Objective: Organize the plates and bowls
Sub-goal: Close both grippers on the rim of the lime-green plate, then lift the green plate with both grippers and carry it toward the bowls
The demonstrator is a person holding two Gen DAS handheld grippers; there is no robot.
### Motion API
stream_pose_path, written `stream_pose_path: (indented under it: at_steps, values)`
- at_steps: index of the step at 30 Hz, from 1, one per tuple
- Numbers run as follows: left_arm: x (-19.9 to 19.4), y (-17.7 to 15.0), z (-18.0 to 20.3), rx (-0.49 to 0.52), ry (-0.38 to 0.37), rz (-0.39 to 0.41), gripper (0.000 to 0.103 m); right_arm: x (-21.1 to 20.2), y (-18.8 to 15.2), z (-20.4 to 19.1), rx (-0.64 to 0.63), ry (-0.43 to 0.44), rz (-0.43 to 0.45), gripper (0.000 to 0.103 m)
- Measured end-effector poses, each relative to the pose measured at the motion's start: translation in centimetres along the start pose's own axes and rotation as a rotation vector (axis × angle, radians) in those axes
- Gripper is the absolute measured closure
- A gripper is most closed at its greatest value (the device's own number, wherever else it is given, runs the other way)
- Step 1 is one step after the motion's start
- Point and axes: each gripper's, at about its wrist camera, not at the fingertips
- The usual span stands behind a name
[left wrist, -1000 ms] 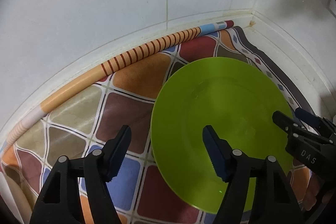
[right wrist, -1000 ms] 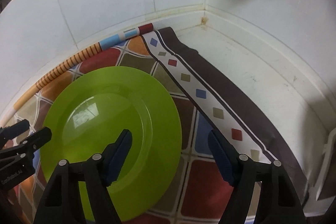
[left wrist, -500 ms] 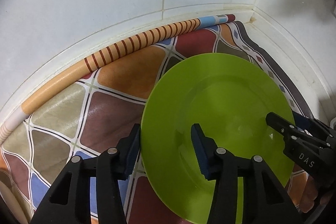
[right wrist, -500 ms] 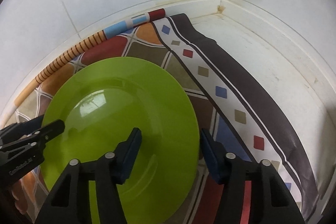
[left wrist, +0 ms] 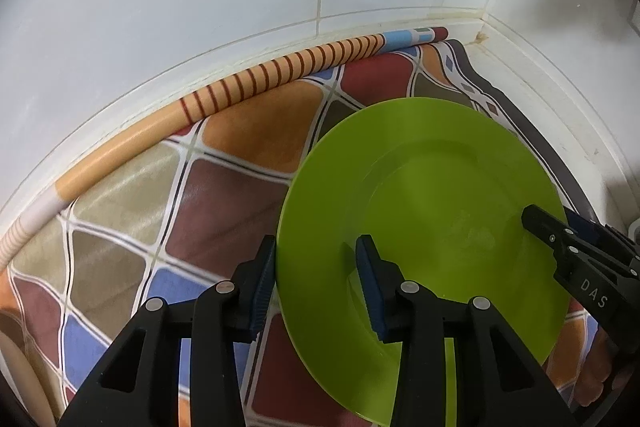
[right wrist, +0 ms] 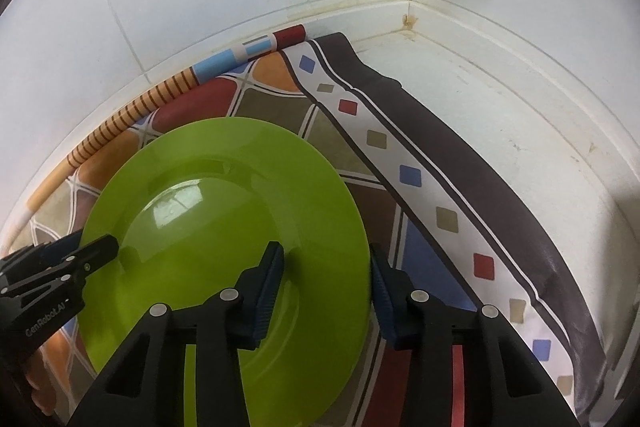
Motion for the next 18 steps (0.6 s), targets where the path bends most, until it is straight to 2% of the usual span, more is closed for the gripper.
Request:
stream_pose_path:
  at_steps: [12,18]
  values:
    - [-5.9,-2.9,-2.3,-0.05,-0.031,0.059,0.064,-4.7,-1.7,-2.1,-0.019,-0.016,0.057,0.061]
    - [-9.5,-5.1,-4.0,-0.087,-0.019,0.107,0.064,-7.9,-3.1,-3.9,-0.052,-0.018,0.099,0.061]
Point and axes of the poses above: each gripper's, at about its wrist camera, not at the fingertips, and x roughly the way its jaws point, z to its right, y to its top, and after that the axes turned 2 degrees about y, right-handed
